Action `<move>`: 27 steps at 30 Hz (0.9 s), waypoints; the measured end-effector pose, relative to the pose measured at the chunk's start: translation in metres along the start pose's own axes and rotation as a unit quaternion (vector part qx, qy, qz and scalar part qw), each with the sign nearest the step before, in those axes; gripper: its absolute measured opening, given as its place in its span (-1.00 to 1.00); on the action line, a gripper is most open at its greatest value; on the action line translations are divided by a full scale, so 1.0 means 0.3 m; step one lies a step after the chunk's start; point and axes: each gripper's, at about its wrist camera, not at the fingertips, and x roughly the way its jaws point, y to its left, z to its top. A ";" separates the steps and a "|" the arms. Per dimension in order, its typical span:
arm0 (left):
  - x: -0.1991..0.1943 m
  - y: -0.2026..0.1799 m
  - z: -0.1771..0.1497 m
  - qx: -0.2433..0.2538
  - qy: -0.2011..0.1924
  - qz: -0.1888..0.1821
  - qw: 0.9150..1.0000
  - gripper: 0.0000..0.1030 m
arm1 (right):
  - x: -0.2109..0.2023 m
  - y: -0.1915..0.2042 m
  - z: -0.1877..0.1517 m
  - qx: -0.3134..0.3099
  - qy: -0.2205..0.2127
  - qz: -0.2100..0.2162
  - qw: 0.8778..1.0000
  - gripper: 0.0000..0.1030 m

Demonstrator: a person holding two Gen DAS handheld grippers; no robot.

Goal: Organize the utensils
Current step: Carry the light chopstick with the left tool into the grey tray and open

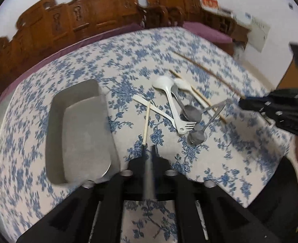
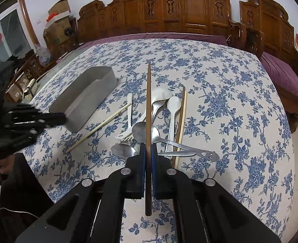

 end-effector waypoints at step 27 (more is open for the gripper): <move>0.296 -0.023 0.043 0.036 0.107 0.026 0.993 -0.91 | -0.013 -0.020 -0.002 0.006 -0.002 0.002 1.000 -0.88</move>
